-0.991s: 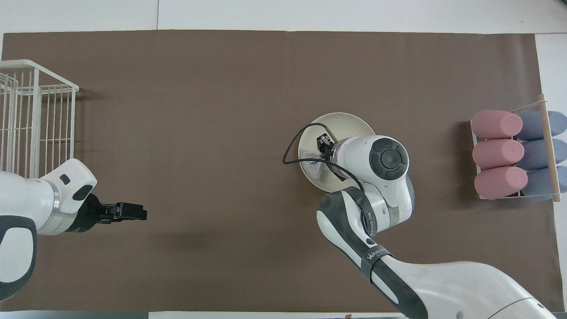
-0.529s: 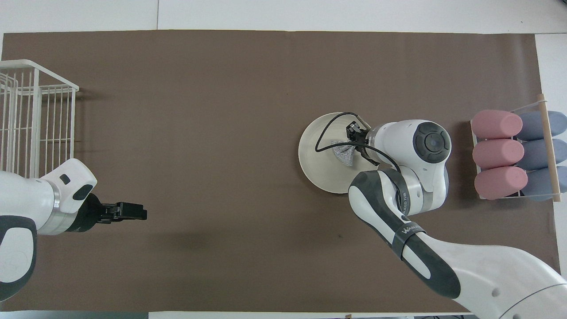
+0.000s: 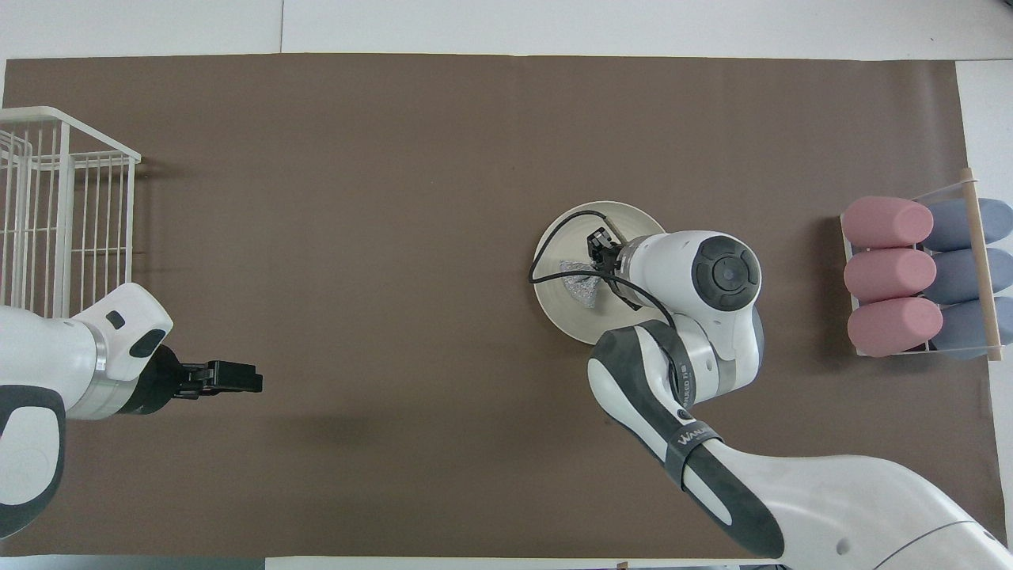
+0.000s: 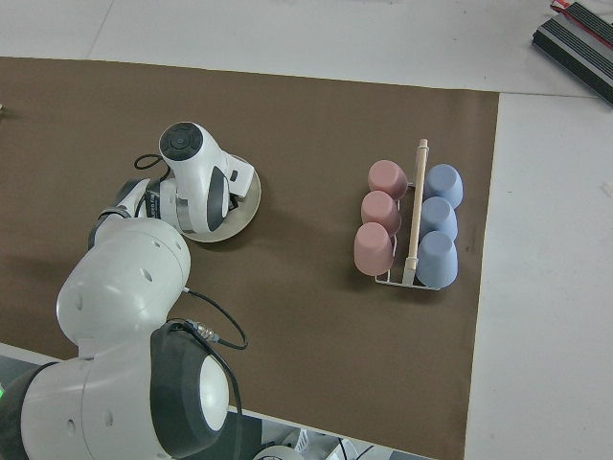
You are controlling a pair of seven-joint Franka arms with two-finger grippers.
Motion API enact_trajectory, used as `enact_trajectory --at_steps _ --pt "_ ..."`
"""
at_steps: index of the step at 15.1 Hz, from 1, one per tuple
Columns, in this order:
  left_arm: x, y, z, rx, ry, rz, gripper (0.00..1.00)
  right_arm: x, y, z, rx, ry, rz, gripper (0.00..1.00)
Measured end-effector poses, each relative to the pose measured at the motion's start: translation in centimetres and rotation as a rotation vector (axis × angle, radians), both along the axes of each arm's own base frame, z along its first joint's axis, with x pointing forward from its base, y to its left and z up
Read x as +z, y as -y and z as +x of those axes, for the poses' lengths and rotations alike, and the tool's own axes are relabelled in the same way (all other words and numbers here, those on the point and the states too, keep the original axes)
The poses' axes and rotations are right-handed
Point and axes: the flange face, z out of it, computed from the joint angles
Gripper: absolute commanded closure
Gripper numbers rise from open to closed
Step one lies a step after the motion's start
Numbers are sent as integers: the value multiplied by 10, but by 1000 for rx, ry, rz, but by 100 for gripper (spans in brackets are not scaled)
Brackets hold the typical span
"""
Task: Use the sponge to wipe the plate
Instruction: 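Rub the sponge in circles over the plate with the right gripper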
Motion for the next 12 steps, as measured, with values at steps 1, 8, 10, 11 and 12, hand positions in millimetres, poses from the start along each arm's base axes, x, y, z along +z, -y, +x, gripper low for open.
enact_trajectory --at_steps 1,8,10,11,12 --pt "0 0 0 1 1 0 0 -1 -14 -7 -18 -3 9 100" --pt "1 0 2 5 12 0 0 0 -39 -19 -80 -29 26 100" --pt "1 -1 2 8 11 1 0 15 -51 -20 -102 -86 19 100" --pt "1 -1 2 14 10 1 0 33 -57 -20 -109 -114 16 100" --pt "1 -1 2 29 7 -2 0 58 -62 -19 -116 -137 14 100"
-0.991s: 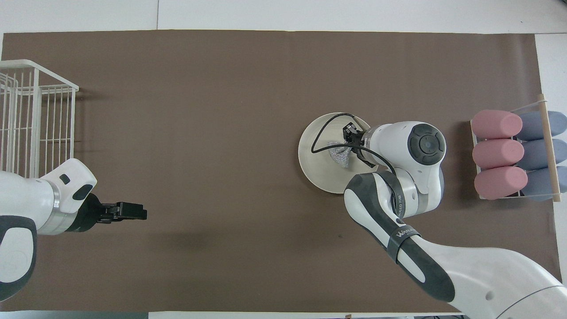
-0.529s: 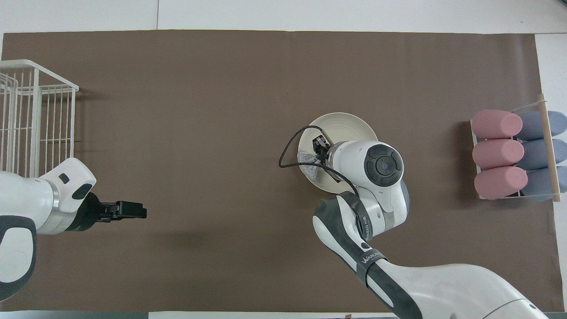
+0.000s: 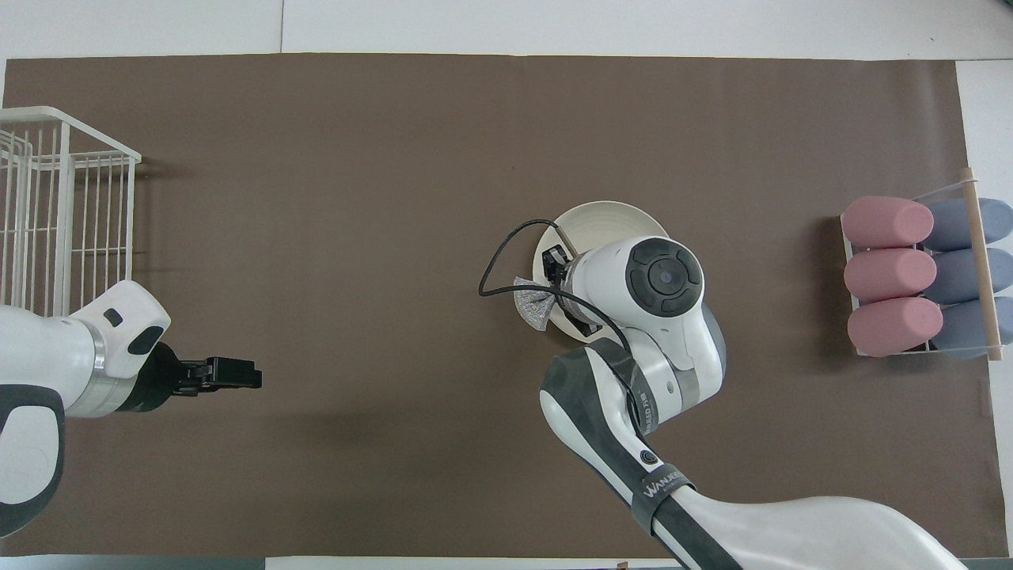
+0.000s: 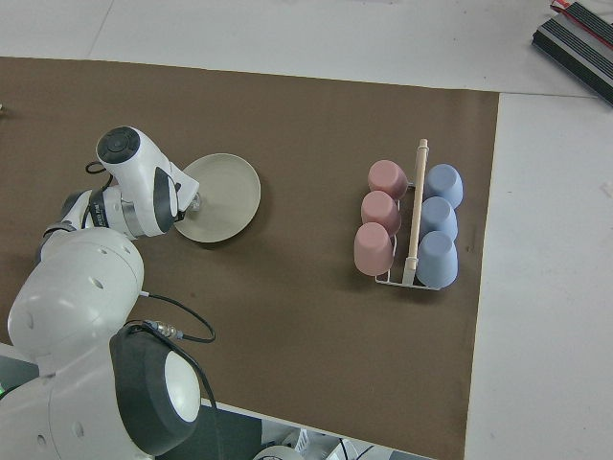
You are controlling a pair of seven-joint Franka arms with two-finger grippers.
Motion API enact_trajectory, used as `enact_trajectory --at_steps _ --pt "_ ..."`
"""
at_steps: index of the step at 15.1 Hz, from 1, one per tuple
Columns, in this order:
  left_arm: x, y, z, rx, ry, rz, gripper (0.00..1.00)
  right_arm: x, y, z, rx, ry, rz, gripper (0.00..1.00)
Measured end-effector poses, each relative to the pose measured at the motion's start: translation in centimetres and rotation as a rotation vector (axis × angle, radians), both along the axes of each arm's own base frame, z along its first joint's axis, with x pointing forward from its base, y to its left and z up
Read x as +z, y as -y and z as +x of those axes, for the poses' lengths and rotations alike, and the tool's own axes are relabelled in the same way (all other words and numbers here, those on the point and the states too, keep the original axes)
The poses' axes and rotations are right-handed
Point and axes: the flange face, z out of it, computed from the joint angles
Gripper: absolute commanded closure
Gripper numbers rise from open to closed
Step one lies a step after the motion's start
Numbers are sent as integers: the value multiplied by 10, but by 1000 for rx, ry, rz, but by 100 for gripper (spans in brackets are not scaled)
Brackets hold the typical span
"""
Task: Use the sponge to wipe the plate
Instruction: 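Rub the sponge in circles over the plate with the right gripper, then bring the sponge toward the left gripper while the left gripper reaches it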
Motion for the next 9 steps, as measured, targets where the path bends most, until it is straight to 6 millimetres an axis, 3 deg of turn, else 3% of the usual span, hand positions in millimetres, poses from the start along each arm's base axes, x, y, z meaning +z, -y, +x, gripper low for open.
enact_trajectory --at_steps 4,9 --pt "14 18 10 129 -12 -228 0 116 -1 -14 -44 -50 4 100" --pt "38 50 20 306 -54 -628 0 241 4 -61 -50 -84 -4 100"
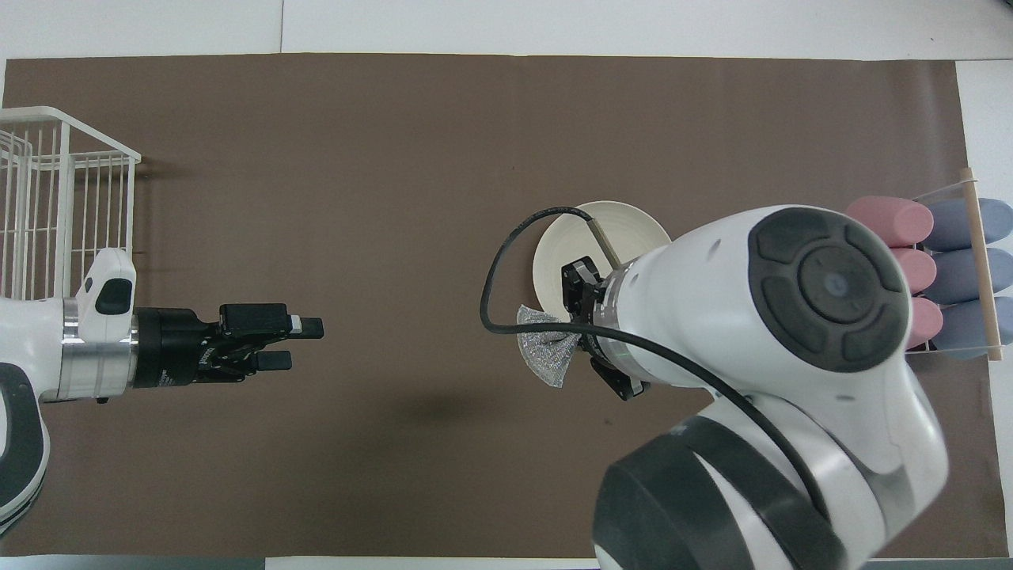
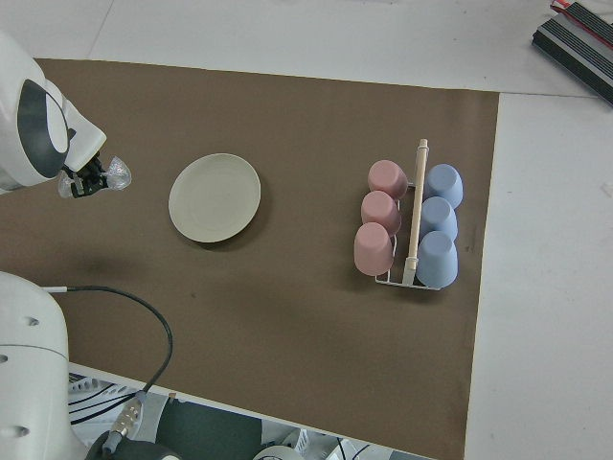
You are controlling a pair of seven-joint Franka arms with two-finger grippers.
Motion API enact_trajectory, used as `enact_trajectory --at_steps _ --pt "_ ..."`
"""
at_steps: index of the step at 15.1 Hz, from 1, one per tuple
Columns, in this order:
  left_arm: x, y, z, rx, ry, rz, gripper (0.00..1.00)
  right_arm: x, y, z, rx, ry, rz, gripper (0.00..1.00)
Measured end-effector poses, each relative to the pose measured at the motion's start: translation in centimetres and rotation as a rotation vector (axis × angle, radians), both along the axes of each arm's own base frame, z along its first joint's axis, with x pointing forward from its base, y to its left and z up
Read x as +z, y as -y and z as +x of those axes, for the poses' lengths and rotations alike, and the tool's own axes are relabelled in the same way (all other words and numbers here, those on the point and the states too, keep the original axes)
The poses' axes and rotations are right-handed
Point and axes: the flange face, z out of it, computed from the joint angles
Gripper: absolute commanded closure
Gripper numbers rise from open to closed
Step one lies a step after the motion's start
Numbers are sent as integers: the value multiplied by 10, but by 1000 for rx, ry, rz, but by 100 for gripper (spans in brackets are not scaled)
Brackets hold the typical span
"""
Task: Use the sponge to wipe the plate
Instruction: 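Bring the sponge toward the left gripper while the left gripper reaches it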
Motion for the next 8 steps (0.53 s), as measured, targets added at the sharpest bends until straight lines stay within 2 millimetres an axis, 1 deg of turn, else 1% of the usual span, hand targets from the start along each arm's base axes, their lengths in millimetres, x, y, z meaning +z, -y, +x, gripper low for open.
enact_trajectory --at_steps 1,2,3,5,8 --pt "5 8 1 21 -7 -67 0 17 0 -9 -10 -4 -2 100" --pt "10 19 0 31 -13 -129 0 29 -5 -19 -20 -6 -8 100" --pt "16 30 -1 37 -18 -186 0 34 -13 -27 -25 -3 -18 100" --pt "28 52 -4 39 -30 -288 0 32 -26 -37 -22 -7 -37 100" --pt "46 83 -17 18 -73 -343 0 29 -31 -35 -53 -8 -33 100"
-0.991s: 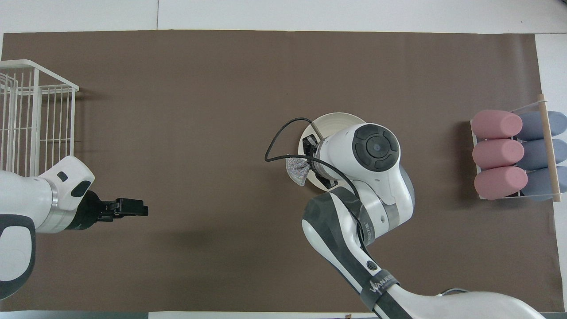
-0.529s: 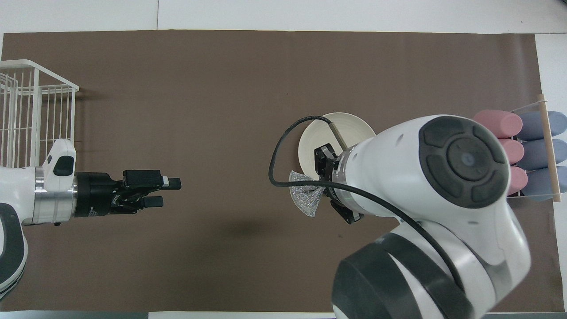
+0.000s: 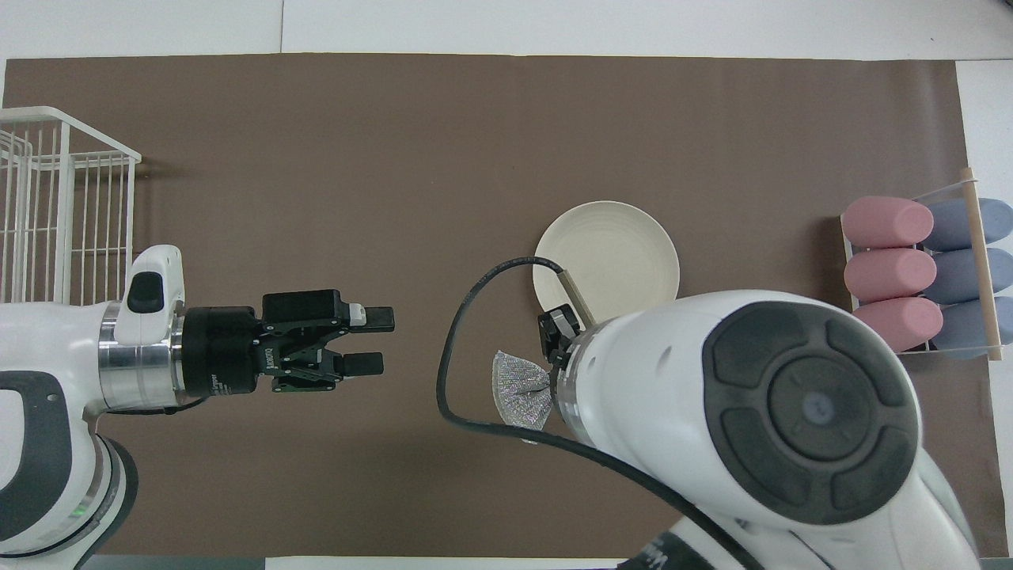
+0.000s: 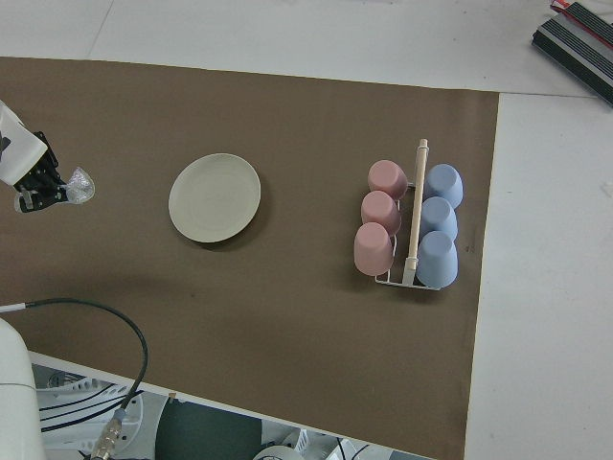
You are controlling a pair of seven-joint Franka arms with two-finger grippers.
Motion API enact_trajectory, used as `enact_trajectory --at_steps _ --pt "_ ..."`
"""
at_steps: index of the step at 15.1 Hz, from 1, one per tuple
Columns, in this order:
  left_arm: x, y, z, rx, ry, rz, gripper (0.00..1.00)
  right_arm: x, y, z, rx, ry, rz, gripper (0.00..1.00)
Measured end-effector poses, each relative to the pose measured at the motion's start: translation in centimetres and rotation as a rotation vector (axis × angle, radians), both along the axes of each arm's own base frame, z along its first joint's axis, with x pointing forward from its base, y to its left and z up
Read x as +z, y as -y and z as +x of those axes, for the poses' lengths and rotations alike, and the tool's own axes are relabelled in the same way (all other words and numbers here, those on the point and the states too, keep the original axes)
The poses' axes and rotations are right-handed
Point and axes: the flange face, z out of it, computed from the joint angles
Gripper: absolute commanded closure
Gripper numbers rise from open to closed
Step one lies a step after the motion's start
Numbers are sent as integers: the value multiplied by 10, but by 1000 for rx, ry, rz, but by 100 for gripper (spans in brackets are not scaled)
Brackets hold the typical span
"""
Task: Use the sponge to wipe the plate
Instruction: 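Bring the sponge toward the left gripper while the left gripper reaches it, then grasp the sponge with the left gripper and open the right gripper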
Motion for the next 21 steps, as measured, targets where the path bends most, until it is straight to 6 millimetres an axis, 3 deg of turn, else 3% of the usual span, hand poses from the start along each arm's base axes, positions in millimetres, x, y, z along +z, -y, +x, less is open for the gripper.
enact_trajectory --at_steps 3,7,8,9,10,12,13,19,20,21 --pt "11 21 -10 0 -21 -4 0 3 -4 3 -75 22 24 100" --pt "11 79 -31 55 -25 36 1 3 -8 2 -123 21 29 100" --pt "11 88 -37 52 -26 38 5 3 -9 1 -122 21 29 100" --pt "11 91 -39 50 -27 38 13 3 -11 0 -118 21 29 100" --pt "11 91 -39 52 -29 37 29 3 -13 -1 -113 20 29 100" --pt "11 89 -37 55 -30 35 81 2 -16 -4 -106 20 28 100" --pt "11 89 -37 53 -31 35 100 2 -16 -4 -106 20 28 100" --pt "13 84 -37 25 -50 18 100 2 -16 -3 -106 21 28 100" --pt "13 84 -37 24 -50 17 100 2 -16 -3 -106 23 29 54" --pt "13 84 -37 24 -51 17 100 2 -16 -3 -106 23 29 19"
